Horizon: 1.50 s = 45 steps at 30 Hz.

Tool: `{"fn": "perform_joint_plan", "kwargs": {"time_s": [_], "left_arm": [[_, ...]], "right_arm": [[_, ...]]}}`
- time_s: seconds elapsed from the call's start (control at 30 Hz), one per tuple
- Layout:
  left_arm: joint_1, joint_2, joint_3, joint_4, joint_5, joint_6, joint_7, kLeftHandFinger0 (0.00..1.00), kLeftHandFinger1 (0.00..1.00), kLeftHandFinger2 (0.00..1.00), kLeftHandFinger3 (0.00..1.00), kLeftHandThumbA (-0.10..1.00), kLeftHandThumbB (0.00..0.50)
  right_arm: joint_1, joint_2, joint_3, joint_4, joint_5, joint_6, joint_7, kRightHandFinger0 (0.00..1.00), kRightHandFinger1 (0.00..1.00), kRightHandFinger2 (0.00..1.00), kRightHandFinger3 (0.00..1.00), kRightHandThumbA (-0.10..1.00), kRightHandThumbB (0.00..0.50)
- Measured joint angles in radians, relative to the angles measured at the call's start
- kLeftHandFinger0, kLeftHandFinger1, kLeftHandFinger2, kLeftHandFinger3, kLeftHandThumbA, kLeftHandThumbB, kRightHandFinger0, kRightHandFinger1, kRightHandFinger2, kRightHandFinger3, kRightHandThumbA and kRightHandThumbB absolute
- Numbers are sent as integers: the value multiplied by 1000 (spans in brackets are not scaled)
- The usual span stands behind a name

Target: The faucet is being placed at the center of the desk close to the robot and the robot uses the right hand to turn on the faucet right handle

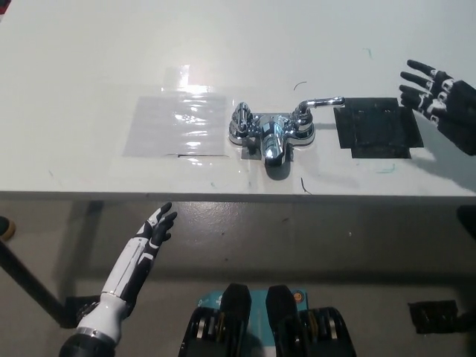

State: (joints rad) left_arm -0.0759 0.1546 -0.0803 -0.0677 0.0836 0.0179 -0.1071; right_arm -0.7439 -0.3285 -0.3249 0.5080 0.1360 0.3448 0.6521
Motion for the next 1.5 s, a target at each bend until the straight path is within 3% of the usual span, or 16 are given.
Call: {"fn": "perform_joint_plan", "kwargs": {"time_s": [0.1, 0.23, 0.43, 0.5, 0.7, 0.77, 0.83, 0.93, 1.17, 1.3, 1.5], "left_arm": [[-1, 0, 0, 2, 0, 0, 0, 1000, 1000, 1000, 1000, 1000, 90], [-2, 0, 1, 4, 0, 1, 0, 1000, 1000, 1000, 1000, 1000, 123], [-3, 0, 1, 6, 0, 5, 0, 1000, 1000, 1000, 1000, 1000, 99], [-3, 0, 1, 6, 0, 6, 0, 1000, 1000, 1000, 1000, 1000, 103], [-4, 0, 1, 7, -1, 9, 0, 1000, 1000, 1000, 1000, 1000, 104], [-4, 0, 2, 7, -1, 10, 0, 1000, 1000, 1000, 1000, 1000, 105], [-5, 0, 3, 7, -2, 11, 0, 1000, 1000, 1000, 1000, 1000, 100], [-7, 0, 5, 7, -3, 11, 0, 1000, 1000, 1000, 1000, 1000, 101], [-27, 0, 19, 7, -15, 9, 0, 1000, 1000, 1000, 1000, 1000, 107], [-26, 0, 23, 4, -22, 8, 0, 1000, 1000, 1000, 1000, 1000, 109], [-25, 0, 23, -3, -30, 6, 0, 1000, 1000, 1000, 1000, 1000, 101]], "right_arm": [[30, 9, -8, -69, 17, 4, -14, 1000, 1000, 1000, 1000, 1000, 434], [73, 21, -20, -181, 49, 6, -36, 1000, 1000, 1000, 1000, 1000, 439], [126, 41, -32, -352, 93, 16, -74, 1000, 1000, 1000, 1000, 1000, 426], [140, 49, -34, -411, 105, 18, -85, 1000, 1000, 1000, 1000, 1000, 451], [198, 90, -34, -585, 131, 18, -108, 1000, 1000, 1000, 1000, 1000, 460], [233, 113, -33, -657, 139, 17, -113, 1000, 1000, 1000, 1000, 1000, 446], [274, 142, -31, -735, 149, 16, -119, 1000, 1000, 1000, 1000, 1000, 386], [328, 178, -26, -830, 160, 8, -125, 1000, 1000, 1000, 1000, 1000, 352], [487, 290, 9, -1027, 179, -94, -142, 1000, 1000, 1000, 1000, 1000, 328], [557, 318, 40, -1010, 176, -161, -149, 1000, 1000, 1000, 1000, 1000, 382], [620, 321, 96, -899, 155, -232, -171, 1000, 1000, 1000, 1000, 1000, 309]]}}
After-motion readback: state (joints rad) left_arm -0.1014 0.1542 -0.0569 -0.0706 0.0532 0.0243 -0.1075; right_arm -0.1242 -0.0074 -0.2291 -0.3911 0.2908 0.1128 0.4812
